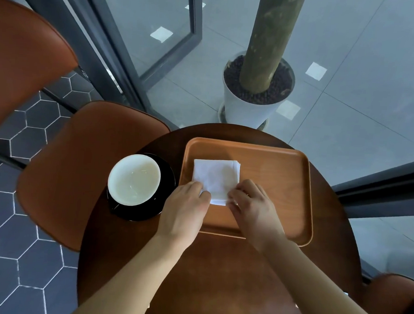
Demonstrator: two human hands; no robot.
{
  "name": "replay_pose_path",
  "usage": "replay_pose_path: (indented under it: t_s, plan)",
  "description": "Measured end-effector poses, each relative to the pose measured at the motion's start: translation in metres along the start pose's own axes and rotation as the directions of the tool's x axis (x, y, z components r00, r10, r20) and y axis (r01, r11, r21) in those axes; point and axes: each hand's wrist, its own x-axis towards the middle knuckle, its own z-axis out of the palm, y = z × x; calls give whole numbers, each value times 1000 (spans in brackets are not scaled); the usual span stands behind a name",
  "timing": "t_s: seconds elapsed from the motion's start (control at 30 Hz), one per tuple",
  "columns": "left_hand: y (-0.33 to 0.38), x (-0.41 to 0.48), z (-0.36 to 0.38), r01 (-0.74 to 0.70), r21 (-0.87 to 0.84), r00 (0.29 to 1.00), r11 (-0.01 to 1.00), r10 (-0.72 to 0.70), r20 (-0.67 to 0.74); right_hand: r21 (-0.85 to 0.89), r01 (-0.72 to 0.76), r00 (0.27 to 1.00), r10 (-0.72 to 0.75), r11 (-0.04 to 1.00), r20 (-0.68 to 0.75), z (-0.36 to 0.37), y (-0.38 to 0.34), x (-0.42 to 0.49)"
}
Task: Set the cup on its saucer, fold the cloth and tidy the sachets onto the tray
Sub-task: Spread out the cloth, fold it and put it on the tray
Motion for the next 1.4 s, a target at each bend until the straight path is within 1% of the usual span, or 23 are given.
replay_pose_path:
  t_s: [0.13,0.3,0.5,0.63,0.77,1.13,1.4]
  plan:
    - [-1,11,-4,65,12,997,998,-66,41,-14,10,1000,-10,1000,-1,3,-1,12]
    - [-3,23,-9,104,17,992,994,-105,65,-22,0,1000,0,1000,-17,6,0,25]
    - [-8,33,-14,110,32,989,993,-113,95,-31,-16,999,15,999,-28,8,-3,32]
    - [-11,36,-11,121,18,989,993,-122,82,-28,-25,999,24,999,-34,11,-2,36]
    - [-11,38,-13,138,18,985,990,-139,98,-28,-30,999,28,999,-47,13,0,39]
    - [-12,40,-12,135,25,983,991,-137,122,-25,-33,999,32,999,-43,18,2,41]
    - [-13,41,-9,130,22,985,991,-131,114,-23,-40,998,39,999,-49,19,3,42]
